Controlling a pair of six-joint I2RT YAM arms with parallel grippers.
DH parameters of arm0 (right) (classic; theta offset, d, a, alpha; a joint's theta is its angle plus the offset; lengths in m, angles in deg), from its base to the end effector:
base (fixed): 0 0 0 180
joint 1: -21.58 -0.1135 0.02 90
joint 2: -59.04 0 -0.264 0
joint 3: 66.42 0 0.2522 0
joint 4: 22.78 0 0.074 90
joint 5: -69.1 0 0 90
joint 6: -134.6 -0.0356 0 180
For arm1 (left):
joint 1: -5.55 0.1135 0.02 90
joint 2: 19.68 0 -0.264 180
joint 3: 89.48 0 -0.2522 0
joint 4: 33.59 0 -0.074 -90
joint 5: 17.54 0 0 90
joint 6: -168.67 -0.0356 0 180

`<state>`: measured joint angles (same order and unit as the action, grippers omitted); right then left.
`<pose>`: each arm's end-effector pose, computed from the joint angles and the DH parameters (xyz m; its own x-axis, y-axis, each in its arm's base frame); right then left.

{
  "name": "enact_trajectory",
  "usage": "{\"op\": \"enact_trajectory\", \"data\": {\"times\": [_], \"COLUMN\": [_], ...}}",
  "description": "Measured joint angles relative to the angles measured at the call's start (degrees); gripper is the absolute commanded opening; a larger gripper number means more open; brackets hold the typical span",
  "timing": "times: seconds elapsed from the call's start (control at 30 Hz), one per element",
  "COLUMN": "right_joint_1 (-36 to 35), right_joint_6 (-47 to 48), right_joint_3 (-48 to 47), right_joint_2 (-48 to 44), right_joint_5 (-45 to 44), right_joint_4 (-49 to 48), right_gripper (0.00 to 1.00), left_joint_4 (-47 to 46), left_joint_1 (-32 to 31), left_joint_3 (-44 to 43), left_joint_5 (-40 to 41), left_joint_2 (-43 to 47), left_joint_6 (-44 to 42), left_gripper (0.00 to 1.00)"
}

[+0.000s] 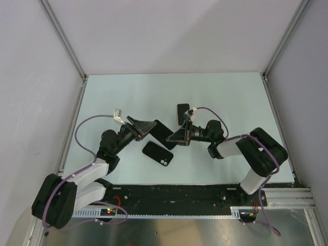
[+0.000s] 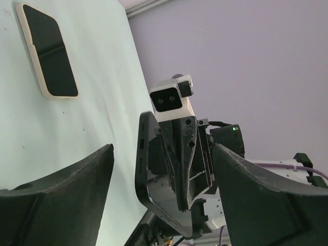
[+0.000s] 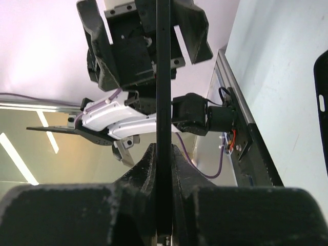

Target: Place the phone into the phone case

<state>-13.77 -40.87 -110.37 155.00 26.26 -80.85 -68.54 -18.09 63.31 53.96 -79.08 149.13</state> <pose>0.2298 0.1950 0.1877 -0.9782 0.1371 -0.1557 -0.1639 -0.0504 0.9852 0.1848 -0.0932 0.2116 -0.6172 -0.7054 -0.3485 0.2659 0.2299 -0.9362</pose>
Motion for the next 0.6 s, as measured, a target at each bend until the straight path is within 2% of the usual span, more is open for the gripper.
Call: {"op": "enact_trajectory", "data": {"times": [0.13,0.47,0.6], "right_joint_1": [2.3,3.7,4.2], "right_joint_6": [-1.3,-2.2,-1.2], "right_joint_3": [0.4,3.3,3.6], "right_joint_2": [0.0,-1.8,-4.1], "right_joint_5": [5.3,15.8,18.1], "right_joint_4": [-0.1,-0.2,0.3], "right_gripper": [0.0,0.0,0.0], "left_joint_4": [1.9,3.3,4.3], "left_joint_1": [3.2,5.0,5.0], "left_joint_3": [-2.8,-6.1,-6.1], "left_joint_5": [-7.6,-24.8,-28.8], "left_joint_2": [-2.2,-7.0,-7.6], "left_joint_6": [-1.6,0.1,2.7], "left_gripper": [0.81,0.55,0.51]}}
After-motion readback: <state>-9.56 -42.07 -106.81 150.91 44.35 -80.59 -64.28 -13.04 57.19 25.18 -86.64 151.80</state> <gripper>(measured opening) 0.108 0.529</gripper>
